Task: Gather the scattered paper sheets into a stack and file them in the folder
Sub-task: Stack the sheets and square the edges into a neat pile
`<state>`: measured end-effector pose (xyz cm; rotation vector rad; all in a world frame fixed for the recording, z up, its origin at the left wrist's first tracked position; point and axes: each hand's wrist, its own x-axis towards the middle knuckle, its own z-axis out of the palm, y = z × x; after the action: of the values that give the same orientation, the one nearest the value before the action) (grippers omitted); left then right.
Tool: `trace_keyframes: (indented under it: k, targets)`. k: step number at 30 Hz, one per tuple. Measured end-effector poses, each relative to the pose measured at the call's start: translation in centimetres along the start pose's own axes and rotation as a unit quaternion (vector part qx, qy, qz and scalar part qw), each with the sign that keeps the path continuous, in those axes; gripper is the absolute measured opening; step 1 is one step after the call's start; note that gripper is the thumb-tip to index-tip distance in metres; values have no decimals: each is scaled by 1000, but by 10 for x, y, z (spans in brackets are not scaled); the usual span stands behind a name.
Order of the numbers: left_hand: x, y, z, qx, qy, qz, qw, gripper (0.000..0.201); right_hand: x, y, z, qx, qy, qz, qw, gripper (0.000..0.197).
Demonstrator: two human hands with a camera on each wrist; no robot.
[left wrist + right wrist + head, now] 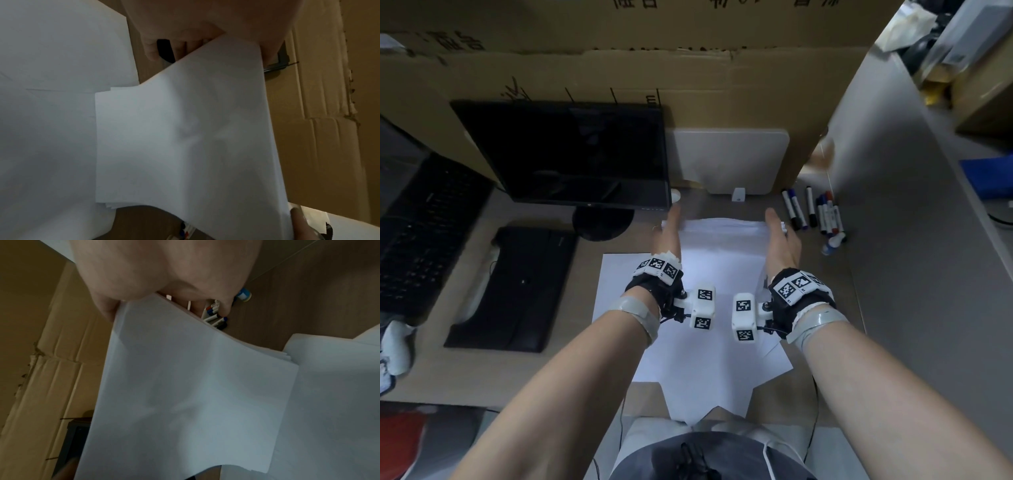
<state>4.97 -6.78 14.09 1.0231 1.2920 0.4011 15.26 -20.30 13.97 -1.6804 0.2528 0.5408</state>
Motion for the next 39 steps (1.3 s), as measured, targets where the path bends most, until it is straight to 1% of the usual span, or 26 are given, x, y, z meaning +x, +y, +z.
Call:
trace_keyframes:
  k: [2,3,5,6,7,9,11,13,15,16,18,20,22,24,25,26,28,30,31,33,34,35,36,37,38,39]
  targets:
    - [-3,-5,-2,32,-42,33,998,113,0,4,-2,-17,-13,-6,1000,72]
    - [-3,-6,-2,60,-66,60,994,108,-1,5,-3,-25,-30,-8,999,77]
    - [3,-12,-3,109,-127,109,980,68,2,7,-2,-35,-65,-3,997,81]
    - [7,-13,-4,124,-144,125,974,49,5,9,-1,-37,-72,-4,997,76]
    - [16,-17,-6,136,-151,126,971,43,8,10,-1,-36,-71,-4,997,68]
    - [24,-17,-10,113,-155,99,976,53,13,13,2,-10,-47,-2,999,50]
    - [25,-10,-10,70,-155,79,982,59,16,13,6,25,-26,6,999,39]
    - [26,-1,-9,74,-174,80,979,57,20,10,10,39,-14,17,999,36]
    - [32,4,-10,127,-202,100,966,49,26,5,13,49,-3,27,998,38]
    - [37,5,-10,168,-205,107,958,46,31,4,14,51,7,25,998,38]
    - [48,5,-8,240,-183,124,945,48,38,-3,17,56,31,8,998,27]
    - [60,5,-7,278,-168,149,934,44,43,-8,21,74,43,9,996,20]
    - [73,6,-4,284,-173,150,931,33,47,-13,24,102,44,17,994,21]
    - [88,5,-1,257,-174,109,944,42,53,-15,27,123,52,28,991,25]
    - [94,3,0,250,-165,110,948,44,55,-15,28,131,53,32,989,27]
    - [97,3,1,257,-139,122,949,40,57,-15,29,136,50,33,989,27]
    - [103,5,2,315,-79,169,931,28,58,-13,31,135,37,25,990,27]
    - [109,10,9,297,-68,179,935,28,56,-15,31,126,26,15,992,28]
    - [110,14,15,279,-76,183,940,29,55,-16,31,108,17,9,994,39]
    - [108,20,24,244,-99,204,943,31,55,-19,30,42,5,-12,999,79]
    - [107,23,29,225,-109,208,945,31,55,-20,30,2,5,-23,1000,95]
    - [102,26,33,210,-116,207,949,29,55,-22,29,-37,7,-34,999,102]
    - [96,28,36,185,-120,212,952,26,55,-22,26,-72,11,-40,997,101]
    - [90,30,37,159,-123,213,956,25,56,-21,22,-99,17,-34,994,95]
    - [88,30,37,136,-125,217,958,24,57,-20,18,-100,13,-26,995,81]
    - [84,30,34,121,-134,215,960,23,58,-16,12,-87,0,-12,996,62]
